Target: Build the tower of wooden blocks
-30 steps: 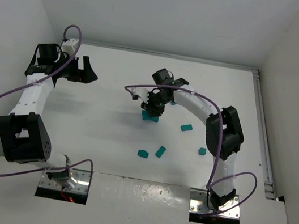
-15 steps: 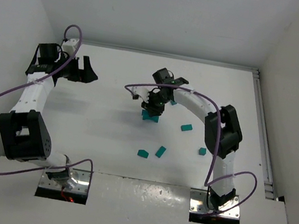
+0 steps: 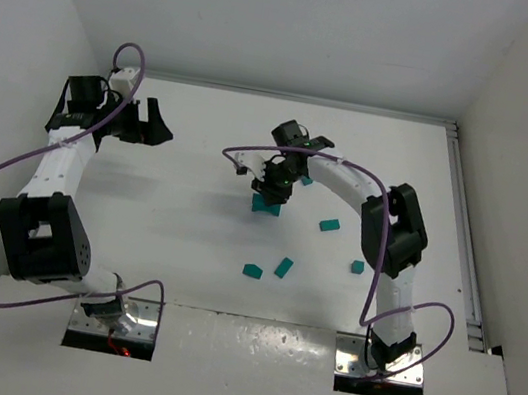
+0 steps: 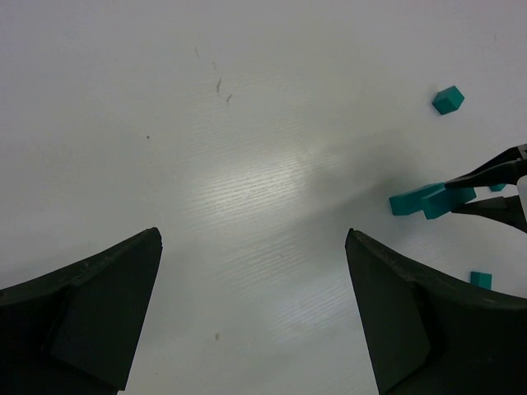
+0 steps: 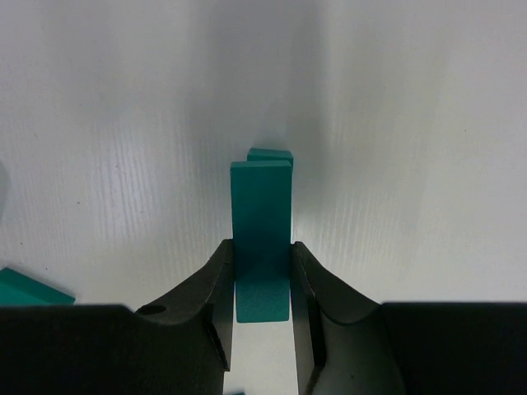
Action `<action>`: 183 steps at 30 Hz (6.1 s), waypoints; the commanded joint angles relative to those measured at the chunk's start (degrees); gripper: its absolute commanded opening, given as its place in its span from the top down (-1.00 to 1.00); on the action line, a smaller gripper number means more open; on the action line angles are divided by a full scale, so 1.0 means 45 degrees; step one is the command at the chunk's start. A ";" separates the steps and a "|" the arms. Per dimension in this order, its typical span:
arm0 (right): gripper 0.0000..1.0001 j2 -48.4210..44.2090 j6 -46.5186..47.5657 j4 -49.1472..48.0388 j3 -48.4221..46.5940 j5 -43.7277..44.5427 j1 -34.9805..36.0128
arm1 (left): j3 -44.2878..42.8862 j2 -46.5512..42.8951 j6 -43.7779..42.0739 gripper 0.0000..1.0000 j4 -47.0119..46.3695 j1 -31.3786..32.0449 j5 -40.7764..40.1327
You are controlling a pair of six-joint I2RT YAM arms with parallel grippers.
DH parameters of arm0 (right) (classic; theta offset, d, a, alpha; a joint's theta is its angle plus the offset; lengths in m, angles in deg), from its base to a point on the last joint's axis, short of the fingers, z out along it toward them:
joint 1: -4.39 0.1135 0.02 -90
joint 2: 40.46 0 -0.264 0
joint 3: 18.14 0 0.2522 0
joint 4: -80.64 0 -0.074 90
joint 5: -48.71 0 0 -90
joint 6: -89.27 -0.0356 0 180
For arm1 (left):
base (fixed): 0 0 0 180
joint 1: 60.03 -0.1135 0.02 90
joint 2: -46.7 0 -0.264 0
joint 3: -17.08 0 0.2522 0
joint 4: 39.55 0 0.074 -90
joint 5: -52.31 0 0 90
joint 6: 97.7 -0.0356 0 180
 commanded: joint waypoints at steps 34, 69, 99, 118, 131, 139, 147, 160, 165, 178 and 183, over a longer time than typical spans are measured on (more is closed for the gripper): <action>0.73 0.0803 -0.0063 -0.0295 -0.0712 -0.0406 -0.0186 | -0.0552 0.0398 0.0243 -0.99 -0.0365 0.0136 0.0300; 0.61 0.0901 -0.0180 -0.0101 -0.0575 -0.0308 -0.0284 | -0.0551 0.0398 0.0243 -0.99 -0.0365 0.0136 0.0300; 0.29 0.1057 -0.0180 -0.0100 -0.0439 -0.0269 -0.0225 | -0.0551 0.0398 0.0243 -0.99 -0.0365 0.0136 0.0183; 0.05 0.1017 -0.0200 -0.0021 -0.0419 -0.0327 -0.0128 | -0.0551 0.0398 0.0243 -0.99 -0.0365 0.0136 0.0183; -0.09 0.1350 -0.0083 -0.0041 -0.0654 -0.0132 -0.0030 | -0.0551 0.0398 0.0243 -0.99 -0.0365 0.0136 0.0183; -0.02 0.1486 -0.0102 -0.0257 -0.0653 -0.0073 -0.0010 | -0.0551 0.0515 0.0243 -0.99 -0.0365 0.0136 0.0183; 0.11 0.1701 0.0054 -0.0451 -0.0771 -0.0093 0.0029 | -0.0551 0.0632 0.0243 -0.99 -0.0365 0.0136 0.0183; 0.31 0.1760 0.0132 -0.0453 -0.0869 -0.0113 0.0029 | -0.0668 0.0632 0.0243 -0.99 -0.0365 0.0136 0.0183; 0.36 0.1682 0.0171 -0.0511 -0.0869 -0.0112 0.0010 | -0.0668 0.0632 0.0243 -0.99 -0.0365 0.0136 0.0183; 0.60 0.1078 -0.1407 -0.1506 0.0419 0.0512 0.0029 | -0.0551 0.0399 0.0360 -0.99 -0.0482 0.0136 -0.0167; 0.79 0.0296 -0.3066 -0.2209 0.1376 0.1233 0.0010 | -0.0162 0.0163 0.0789 -0.99 -0.0891 0.0136 -0.0849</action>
